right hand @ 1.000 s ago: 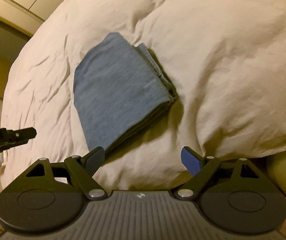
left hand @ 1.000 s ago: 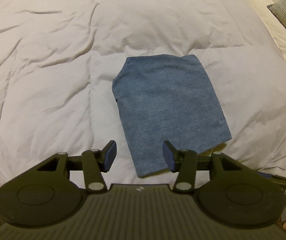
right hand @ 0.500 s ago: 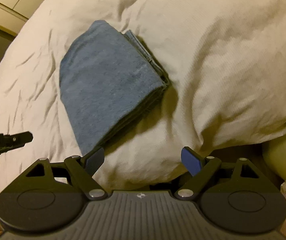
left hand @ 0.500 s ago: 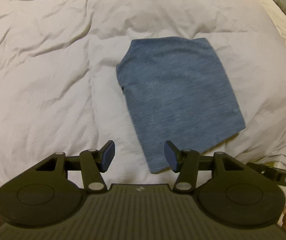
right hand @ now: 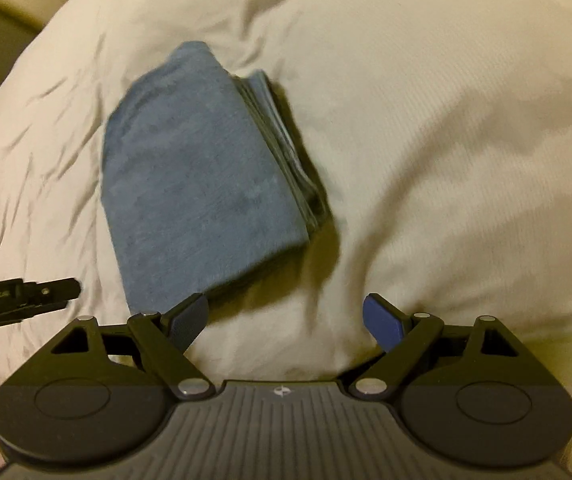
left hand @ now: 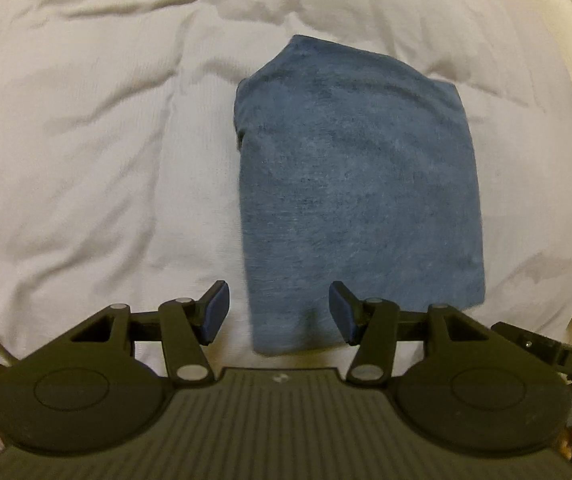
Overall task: Fold clothes
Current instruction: 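Move both open tools to the sides of the folded jeans, then grasp the folded jeans with the right tool while the left tool grips its other side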
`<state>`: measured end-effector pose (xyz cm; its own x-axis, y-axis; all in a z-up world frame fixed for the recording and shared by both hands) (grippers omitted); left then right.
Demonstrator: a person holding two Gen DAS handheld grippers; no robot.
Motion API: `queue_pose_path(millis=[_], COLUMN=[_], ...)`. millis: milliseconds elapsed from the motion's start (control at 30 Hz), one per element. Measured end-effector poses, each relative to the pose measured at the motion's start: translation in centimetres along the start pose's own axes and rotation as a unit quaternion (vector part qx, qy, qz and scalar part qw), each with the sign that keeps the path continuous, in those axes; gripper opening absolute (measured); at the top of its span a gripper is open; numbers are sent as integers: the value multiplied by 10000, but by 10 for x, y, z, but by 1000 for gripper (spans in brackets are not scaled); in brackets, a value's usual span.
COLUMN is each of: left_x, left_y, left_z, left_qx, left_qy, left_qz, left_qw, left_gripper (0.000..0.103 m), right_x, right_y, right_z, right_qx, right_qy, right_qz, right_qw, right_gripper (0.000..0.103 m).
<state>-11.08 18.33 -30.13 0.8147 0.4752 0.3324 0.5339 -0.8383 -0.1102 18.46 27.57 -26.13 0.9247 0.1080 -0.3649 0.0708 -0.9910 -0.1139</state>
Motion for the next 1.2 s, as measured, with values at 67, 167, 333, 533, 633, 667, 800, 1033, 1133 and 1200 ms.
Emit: queue_pose_path(millis=[67, 167, 333, 533, 633, 667, 800, 1033, 1133, 1200], left_x=[-6, -17, -42, -61, -65, -67, -72, -50, -39, -31], left_y=[-3, -8, -16, -21, -24, -25, -27, -34, -34, -33], left_z=[7, 18, 35, 59, 76, 82, 102, 118, 107, 95], left_qx=[123, 305, 611, 652, 674, 665, 680, 852, 908, 988], left_qy=[172, 430, 962, 1909, 2096, 2131, 2485, 2530, 2214, 2031], left_qz=[-241, -536, -1046, -1511, -1610, -1651, -1785, -1432, -1155, -954], left_qw=[9995, 9972, 9880, 9677, 9621, 9607, 9496, 9530, 9641, 9695], left_gripper=[52, 66, 66, 66, 70, 70, 69, 70, 65, 54], right_x=[3, 7, 7, 10, 21, 22, 25, 14, 11, 10], right_y=[-14, -35, -61, -83, -92, -94, -101, -112, -116, -117], right_z=[2, 10, 41, 79, 93, 97, 111, 144, 150, 145], right_qx=[11, 64, 46, 27, -123, -173, -417, -761, -829, -886], right_qy=[-151, -384, -854, -1212, -1346, -1405, -1677, -2060, -2267, -2397], right_qz=[-212, -481, -803, -705, -584, -599, -643, -746, -666, -650], right_qw=[9997, 9981, 9931, 9901, 9891, 9881, 9829, 9727, 9682, 9646], right_gripper=[88, 88, 89, 89, 89, 89, 90, 86, 69, 59])
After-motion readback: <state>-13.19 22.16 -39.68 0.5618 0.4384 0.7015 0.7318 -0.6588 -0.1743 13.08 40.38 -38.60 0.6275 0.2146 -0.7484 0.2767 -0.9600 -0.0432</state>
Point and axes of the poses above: each gripper's, at about its wrist camera, not at the fingertips, and z roughly the way its jaws point, x to its right, y to its underside, the point moved 3 cm from there along z, roughly the way its jaws point, and after that the axes turned 1 degree about y, right-handed, at the moved point
